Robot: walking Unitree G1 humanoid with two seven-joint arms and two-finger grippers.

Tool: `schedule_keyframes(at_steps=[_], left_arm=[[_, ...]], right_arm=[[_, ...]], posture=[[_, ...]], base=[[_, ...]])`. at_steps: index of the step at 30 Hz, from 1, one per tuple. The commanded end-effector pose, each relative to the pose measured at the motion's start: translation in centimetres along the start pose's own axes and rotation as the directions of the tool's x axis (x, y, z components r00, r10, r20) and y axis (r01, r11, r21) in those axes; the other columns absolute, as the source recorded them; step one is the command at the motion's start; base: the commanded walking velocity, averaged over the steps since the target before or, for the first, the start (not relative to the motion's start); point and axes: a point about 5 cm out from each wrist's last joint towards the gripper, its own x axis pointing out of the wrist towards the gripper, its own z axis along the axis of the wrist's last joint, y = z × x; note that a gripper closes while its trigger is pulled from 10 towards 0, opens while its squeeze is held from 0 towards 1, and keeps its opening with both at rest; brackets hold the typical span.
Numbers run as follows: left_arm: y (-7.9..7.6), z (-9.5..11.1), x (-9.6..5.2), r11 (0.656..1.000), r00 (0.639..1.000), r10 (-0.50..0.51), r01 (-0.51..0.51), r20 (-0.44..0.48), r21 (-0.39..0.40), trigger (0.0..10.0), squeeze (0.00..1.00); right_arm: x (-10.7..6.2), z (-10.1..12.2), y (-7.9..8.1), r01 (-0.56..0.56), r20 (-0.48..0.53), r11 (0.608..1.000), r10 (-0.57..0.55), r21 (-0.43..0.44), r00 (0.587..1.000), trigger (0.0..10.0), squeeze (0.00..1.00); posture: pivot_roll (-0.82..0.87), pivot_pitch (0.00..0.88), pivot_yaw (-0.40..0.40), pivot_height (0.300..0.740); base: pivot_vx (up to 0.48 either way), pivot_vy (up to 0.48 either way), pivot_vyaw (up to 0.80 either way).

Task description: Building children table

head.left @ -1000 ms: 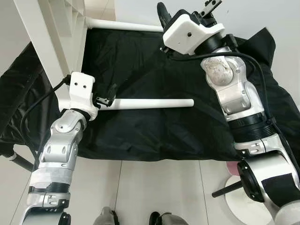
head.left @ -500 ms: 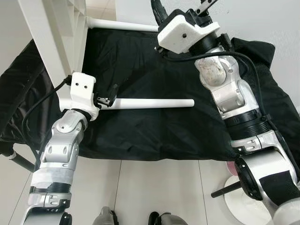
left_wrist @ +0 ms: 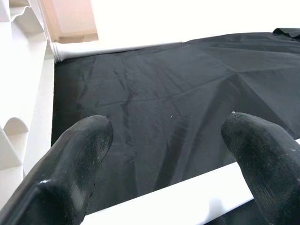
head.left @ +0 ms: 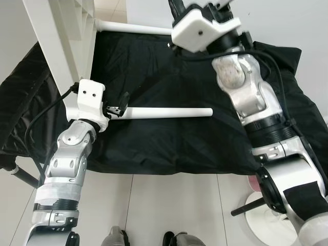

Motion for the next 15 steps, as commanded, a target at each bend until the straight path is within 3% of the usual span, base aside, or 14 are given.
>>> schedule_keyframes(at_steps=[1, 15], left_arm=[[0.1, -0.1, 0.1, 0.999, 0.999, 0.052, -0.052, -0.003, 0.008, 10.0, 0.00], [0.3, 0.0, 0.1, 0.998, 0.998, 0.063, -0.063, -0.002, 0.003, 10.0, 0.00]], right_arm=[[0.8, 0.4, 0.0, -0.008, 0.010, 1.000, 0.008, -0.019, 1.000, 10.0, 0.00], [3.4, 0.1, 0.8, -0.087, -0.099, 0.993, 0.078, -0.083, 0.992, 10.0, 0.00]], posture=[[0.03, 0.120, -0.071, 0.740], [0.03, 0.142, -0.078, 0.740]], base=[[0.000, 0.000, 0.00], [0.000, 0.000, 0.00]])
